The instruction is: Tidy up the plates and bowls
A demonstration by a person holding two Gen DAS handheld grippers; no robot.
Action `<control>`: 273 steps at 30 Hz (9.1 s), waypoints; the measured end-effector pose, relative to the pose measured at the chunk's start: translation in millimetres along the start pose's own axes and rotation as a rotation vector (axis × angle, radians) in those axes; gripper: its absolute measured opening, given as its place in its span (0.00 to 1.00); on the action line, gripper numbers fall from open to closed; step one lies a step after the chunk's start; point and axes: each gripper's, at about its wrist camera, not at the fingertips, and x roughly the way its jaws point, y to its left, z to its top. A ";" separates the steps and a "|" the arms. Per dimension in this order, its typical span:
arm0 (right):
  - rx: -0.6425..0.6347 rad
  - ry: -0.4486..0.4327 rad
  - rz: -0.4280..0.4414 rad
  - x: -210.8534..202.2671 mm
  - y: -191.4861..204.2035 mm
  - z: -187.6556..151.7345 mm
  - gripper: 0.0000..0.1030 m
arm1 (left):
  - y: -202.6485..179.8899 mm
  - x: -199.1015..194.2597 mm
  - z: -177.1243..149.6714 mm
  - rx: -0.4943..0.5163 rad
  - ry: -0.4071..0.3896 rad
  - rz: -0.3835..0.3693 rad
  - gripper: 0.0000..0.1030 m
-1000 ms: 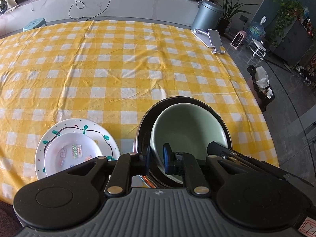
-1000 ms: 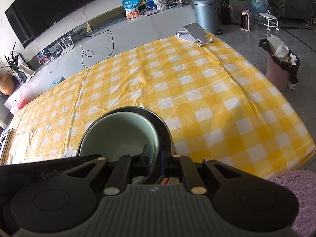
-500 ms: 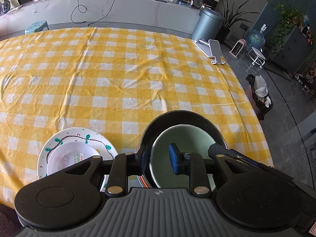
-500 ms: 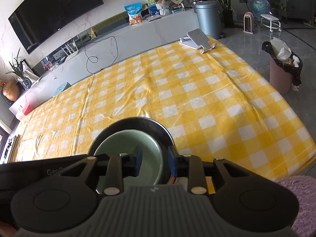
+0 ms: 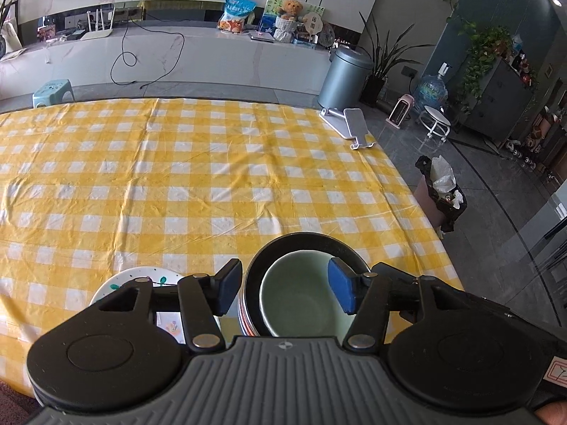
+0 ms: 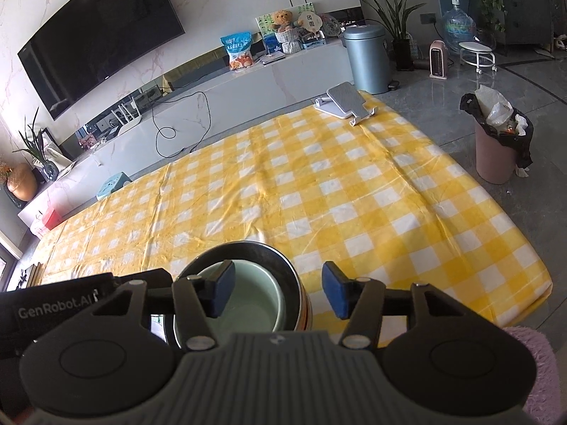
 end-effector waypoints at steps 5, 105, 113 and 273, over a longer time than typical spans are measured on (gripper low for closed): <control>0.002 -0.013 0.000 -6.5 -1.0 -5.0 0.66 | 1.8 -9.2 -8.0 0.030 -0.043 0.037 0.74; 0.311 0.140 0.348 33.6 18.4 -50.3 0.40 | 104.8 -18.5 -48.8 -0.428 -0.006 -0.076 0.54; 0.256 0.197 0.352 41.8 55.3 -54.3 0.40 | 140.1 -22.1 -55.3 -0.513 -0.005 -0.060 0.54; -0.518 -0.122 0.119 -96.9 86.2 -157.7 0.89 | 65.2 -117.4 -169.8 0.118 -0.181 0.459 0.85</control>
